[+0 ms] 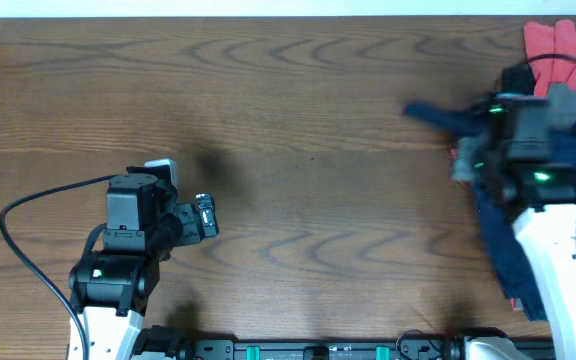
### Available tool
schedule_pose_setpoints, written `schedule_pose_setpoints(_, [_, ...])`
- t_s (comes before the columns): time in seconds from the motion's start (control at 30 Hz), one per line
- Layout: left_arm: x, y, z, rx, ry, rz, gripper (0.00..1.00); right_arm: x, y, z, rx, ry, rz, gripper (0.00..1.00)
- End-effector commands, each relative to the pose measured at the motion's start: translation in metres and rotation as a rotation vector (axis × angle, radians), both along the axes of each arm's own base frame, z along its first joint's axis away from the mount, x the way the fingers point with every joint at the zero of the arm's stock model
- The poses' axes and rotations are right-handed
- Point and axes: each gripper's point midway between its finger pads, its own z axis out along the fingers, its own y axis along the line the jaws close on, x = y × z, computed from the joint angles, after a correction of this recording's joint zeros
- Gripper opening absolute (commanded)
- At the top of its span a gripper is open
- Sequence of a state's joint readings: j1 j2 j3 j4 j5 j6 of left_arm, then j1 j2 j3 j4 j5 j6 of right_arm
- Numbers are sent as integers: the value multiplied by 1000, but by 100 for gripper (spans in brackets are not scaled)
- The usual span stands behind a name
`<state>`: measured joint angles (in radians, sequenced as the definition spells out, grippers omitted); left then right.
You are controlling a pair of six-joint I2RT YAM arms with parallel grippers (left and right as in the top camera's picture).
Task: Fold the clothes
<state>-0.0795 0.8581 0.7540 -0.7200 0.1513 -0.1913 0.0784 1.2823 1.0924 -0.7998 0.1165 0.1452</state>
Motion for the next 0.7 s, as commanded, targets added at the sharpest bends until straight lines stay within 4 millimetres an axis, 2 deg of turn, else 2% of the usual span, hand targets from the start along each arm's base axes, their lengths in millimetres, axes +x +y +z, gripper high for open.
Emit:
schedule_pose_setpoints(0.0, [2, 0, 3, -14, -7, 12, 98, -6, 65, -10, 112, 48, 180, 1])
schedule_pose_setpoints(0.13, [2, 0, 3, -14, -6, 12, 98, 0, 123, -15, 178, 25, 279, 1])
schedule_pose_setpoints(0.17, [2, 0, 3, -14, -6, 12, 98, 2, 131, -14, 187, 14, 291, 1])
schedule_pose_setpoints(0.43, [2, 0, 3, -14, -7, 12, 98, 24, 249, -1, 338, -183, 461, 1])
schedule_pose_setpoints(0.53, [4, 0, 4, -14, -14, 12, 98, 37, 289, 14, 446, -296, 479, 3])
schedule_pose_setpoints(0.6, [5, 0, 5, -15, -20, 11, 98, 46, 307, 27, 500, -380, 483, 26])
schedule_pose_setpoints(0.63, [5, 0, 5, -16, -21, 12, 98, 51, 310, 31, 509, -413, 481, 45])
schedule_pose_setpoints(0.67, [5, 0, 5, -15, -21, 11, 98, 55, 309, 32, 504, -431, 468, 57])
